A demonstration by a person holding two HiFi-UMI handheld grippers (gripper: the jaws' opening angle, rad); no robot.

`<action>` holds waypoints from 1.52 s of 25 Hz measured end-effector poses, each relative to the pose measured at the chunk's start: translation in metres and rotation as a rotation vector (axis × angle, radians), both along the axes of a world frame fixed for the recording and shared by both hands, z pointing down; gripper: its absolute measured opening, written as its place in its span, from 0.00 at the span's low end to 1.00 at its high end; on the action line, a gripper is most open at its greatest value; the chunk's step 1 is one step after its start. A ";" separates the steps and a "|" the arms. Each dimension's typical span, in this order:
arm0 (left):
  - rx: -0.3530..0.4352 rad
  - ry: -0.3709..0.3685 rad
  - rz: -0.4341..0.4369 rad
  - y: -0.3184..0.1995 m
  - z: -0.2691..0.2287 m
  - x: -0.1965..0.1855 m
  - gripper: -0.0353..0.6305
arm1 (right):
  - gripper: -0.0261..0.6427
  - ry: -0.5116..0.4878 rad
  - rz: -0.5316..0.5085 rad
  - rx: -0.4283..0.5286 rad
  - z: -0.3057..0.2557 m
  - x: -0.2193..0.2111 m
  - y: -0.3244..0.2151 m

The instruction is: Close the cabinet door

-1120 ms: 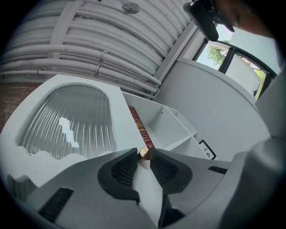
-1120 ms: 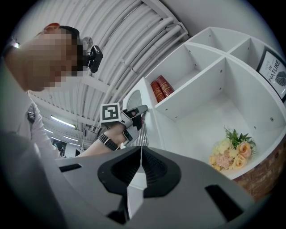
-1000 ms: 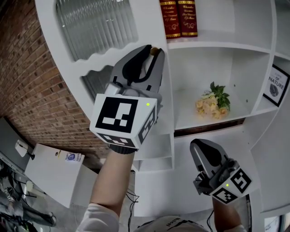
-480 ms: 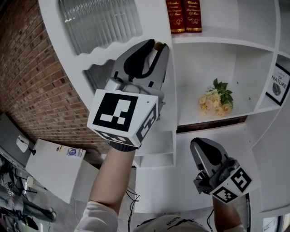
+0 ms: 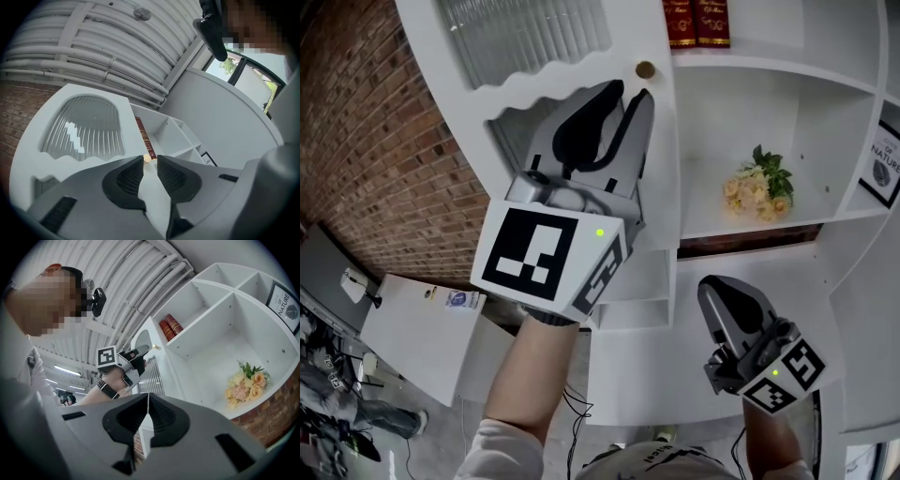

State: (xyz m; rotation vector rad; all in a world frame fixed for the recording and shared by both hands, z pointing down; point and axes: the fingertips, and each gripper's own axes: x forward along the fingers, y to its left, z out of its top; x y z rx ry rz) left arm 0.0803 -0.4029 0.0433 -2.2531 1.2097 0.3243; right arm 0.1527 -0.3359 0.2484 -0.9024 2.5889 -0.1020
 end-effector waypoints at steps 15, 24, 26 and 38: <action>-0.200 -0.003 0.102 0.059 0.101 -0.047 0.15 | 0.07 0.092 0.113 -0.059 0.038 -0.057 0.041; -0.336 0.050 0.199 0.100 0.157 -0.088 0.09 | 0.07 0.132 0.199 -0.096 0.058 -0.087 0.077; -0.358 0.062 0.206 0.108 0.167 -0.098 0.09 | 0.07 0.136 0.207 -0.098 0.061 -0.093 0.082; -0.496 0.097 0.263 0.155 0.237 -0.117 0.07 | 0.07 0.162 0.238 -0.117 0.080 -0.122 0.115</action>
